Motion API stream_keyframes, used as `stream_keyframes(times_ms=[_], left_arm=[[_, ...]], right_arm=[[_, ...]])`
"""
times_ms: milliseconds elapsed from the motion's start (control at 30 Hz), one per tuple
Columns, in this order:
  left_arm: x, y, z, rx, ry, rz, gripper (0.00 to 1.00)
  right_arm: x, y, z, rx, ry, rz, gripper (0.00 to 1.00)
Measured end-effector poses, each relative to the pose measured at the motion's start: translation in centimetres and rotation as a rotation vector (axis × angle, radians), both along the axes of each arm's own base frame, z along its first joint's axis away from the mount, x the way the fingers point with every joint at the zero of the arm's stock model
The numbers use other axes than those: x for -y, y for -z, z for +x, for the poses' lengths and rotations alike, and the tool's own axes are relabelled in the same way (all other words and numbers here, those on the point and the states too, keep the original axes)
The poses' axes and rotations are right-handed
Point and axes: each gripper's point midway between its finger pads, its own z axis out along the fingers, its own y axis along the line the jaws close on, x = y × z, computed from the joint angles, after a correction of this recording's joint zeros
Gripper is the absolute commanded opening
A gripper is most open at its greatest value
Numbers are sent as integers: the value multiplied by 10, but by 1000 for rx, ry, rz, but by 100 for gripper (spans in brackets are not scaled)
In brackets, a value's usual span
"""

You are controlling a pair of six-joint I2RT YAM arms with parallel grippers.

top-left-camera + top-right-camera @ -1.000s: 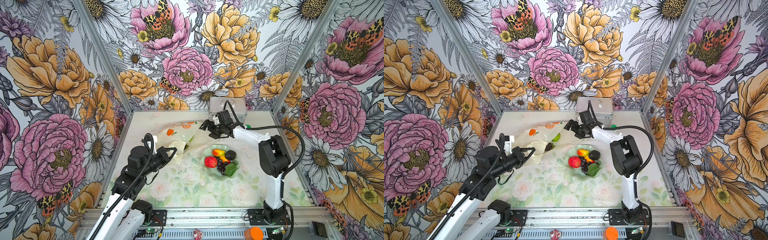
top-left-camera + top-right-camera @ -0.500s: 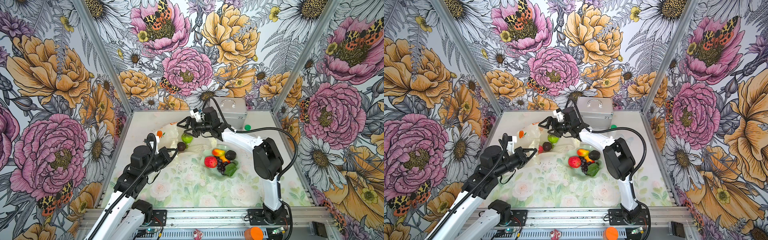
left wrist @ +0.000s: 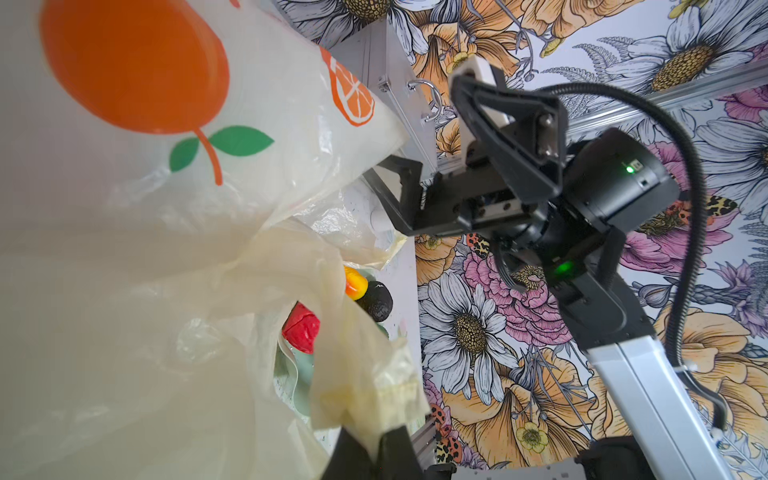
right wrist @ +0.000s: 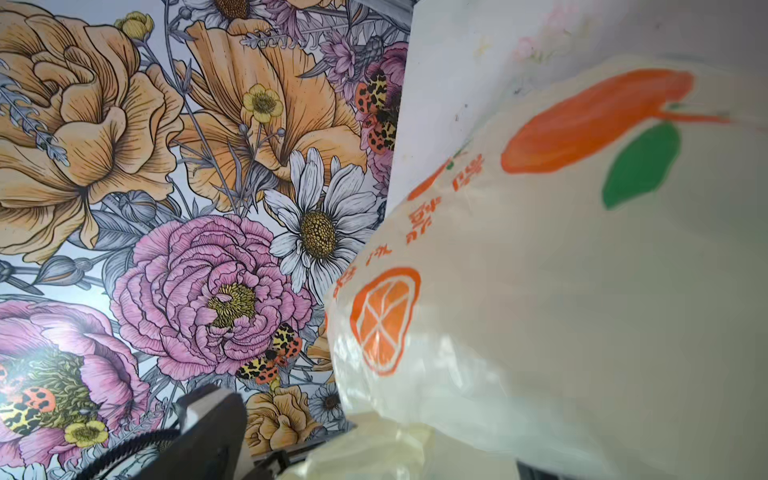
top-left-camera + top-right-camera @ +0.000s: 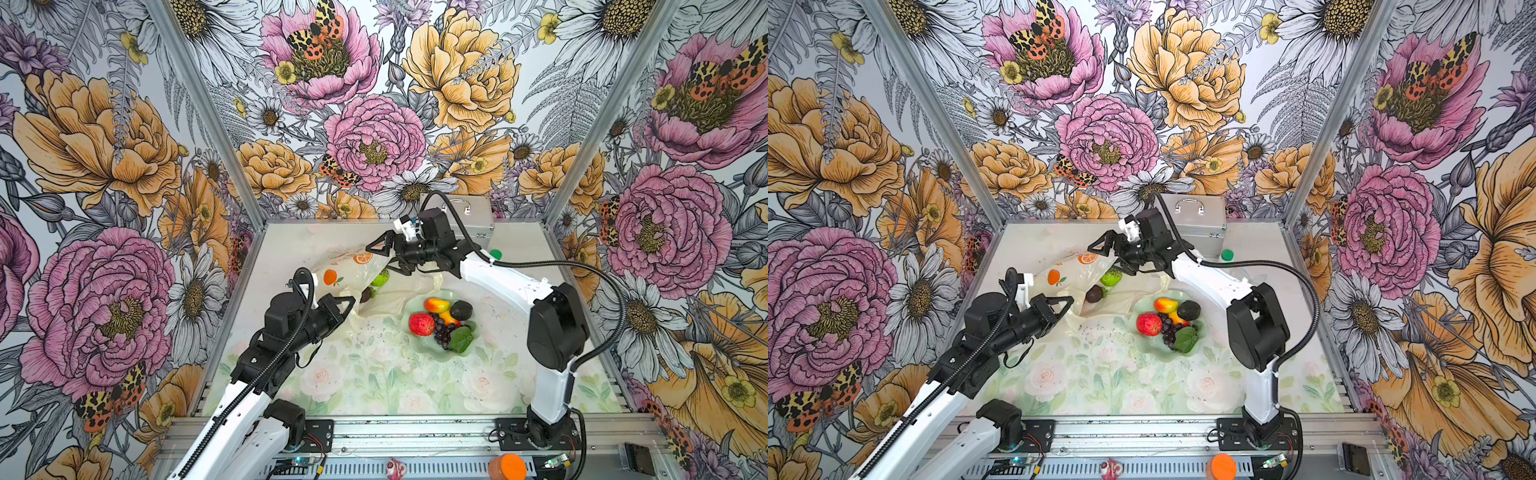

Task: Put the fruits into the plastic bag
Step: 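Withdraw the right gripper from the bag and move it over the dish, then lower the right gripper onto the dark avocado and close on it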

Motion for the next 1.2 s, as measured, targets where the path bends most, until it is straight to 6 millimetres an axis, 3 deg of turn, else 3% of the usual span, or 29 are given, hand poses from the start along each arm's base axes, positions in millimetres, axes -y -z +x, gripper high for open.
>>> stream_keyframes(times_ms=[233,333,433,500,700,867,1200], left_arm=[[0,3,7,-3,-15,7,0],[0,3,8,-1,-15,6,0],[1,2,8,4,-15,5,0],[1,2,9,4,-16,5,0],[1,3,9,5,-17,5,0],[1,3,9,8,-17,5,0],[-2,-5,6,36,-25,-4,0]], right_arm=[[61,-78,-43,267,27,-66,99],[100,-87,-49,328,81,-139,100],[146,-66,-49,314,159,-308,98],[172,-38,-53,270,182,-461,97],[222,46,-86,98,116,-811,99],[238,78,-96,28,52,-944,99],[238,129,-86,-65,-71,-1063,99]])
